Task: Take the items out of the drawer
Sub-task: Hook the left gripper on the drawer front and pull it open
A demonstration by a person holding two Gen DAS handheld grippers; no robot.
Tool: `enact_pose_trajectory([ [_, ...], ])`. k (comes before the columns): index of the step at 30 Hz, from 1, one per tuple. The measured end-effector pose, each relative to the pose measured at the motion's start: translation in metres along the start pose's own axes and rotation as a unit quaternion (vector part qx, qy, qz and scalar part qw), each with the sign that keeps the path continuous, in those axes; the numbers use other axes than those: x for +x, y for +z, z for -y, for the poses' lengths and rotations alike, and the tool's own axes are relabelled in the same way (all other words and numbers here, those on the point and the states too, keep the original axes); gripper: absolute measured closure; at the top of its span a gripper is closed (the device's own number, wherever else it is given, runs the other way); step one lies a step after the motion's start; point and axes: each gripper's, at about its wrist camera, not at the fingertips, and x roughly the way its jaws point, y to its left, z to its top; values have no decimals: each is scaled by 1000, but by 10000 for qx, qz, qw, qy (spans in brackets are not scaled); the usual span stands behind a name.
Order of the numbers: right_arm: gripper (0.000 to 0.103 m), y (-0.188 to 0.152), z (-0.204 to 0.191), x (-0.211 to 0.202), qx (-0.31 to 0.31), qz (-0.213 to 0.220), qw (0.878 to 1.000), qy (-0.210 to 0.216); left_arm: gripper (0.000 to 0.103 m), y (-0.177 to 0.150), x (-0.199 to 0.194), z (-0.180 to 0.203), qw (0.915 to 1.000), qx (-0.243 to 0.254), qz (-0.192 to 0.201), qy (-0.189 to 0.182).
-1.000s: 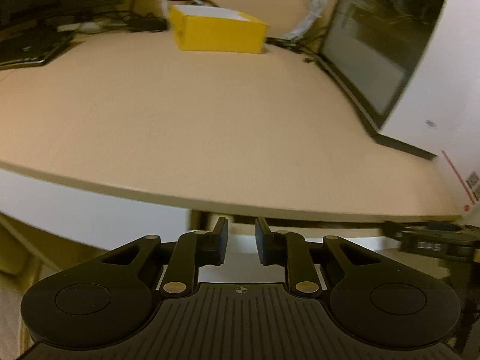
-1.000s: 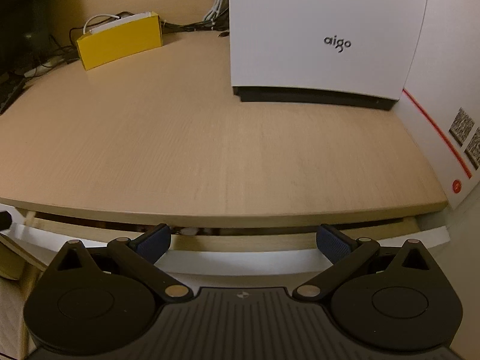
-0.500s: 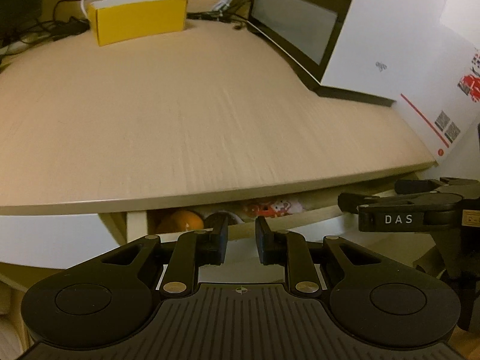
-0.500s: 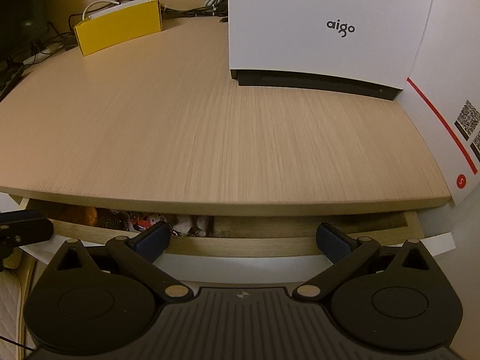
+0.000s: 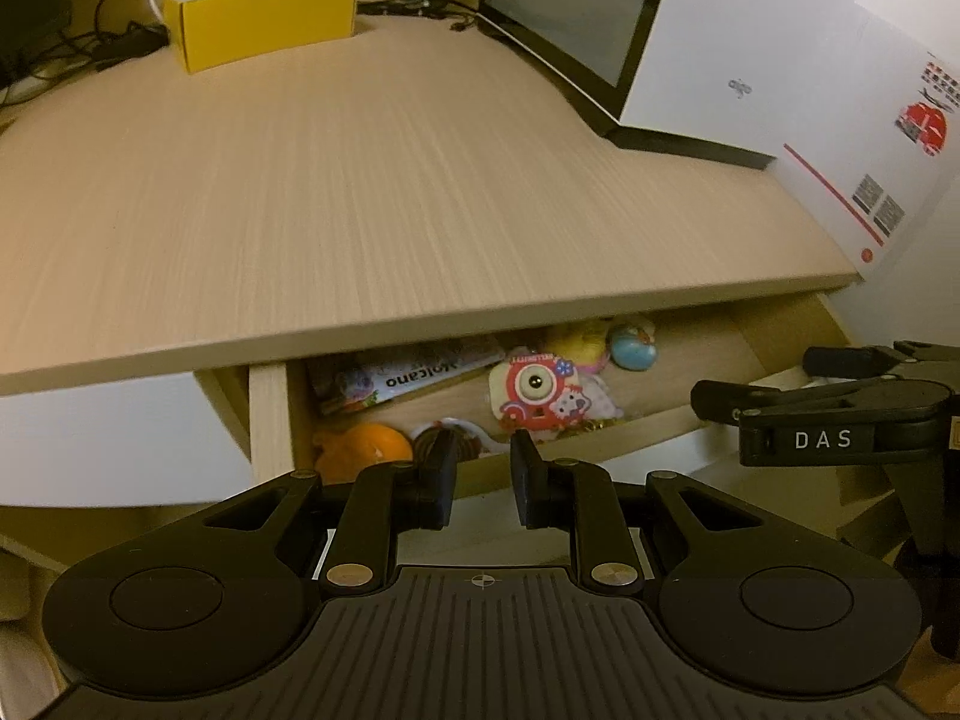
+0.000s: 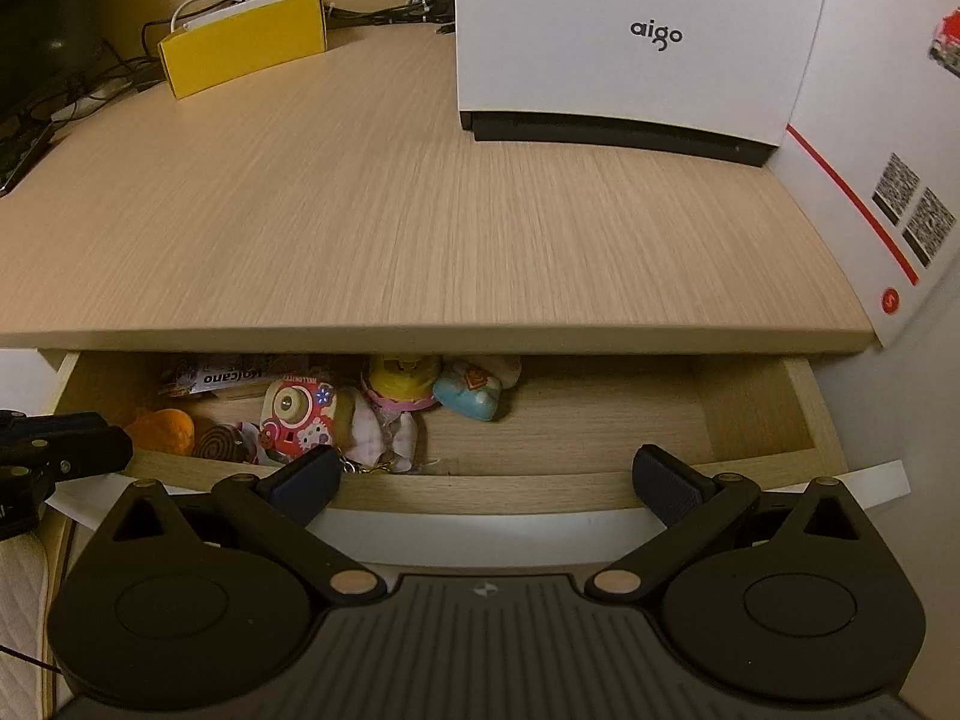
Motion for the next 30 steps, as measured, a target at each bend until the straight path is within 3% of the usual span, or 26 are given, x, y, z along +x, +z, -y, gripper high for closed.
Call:
enact_pose_trajectory([
  [15, 0, -33, -1, -27, -39, -110, 9999, 7, 81, -22, -14, 5, 9997, 191, -110, -130],
  [30, 0, -44, 6, -41, -223, -593, 9978, 207, 84, -27, -19, 9, 9950, 754, -529, -396],
])
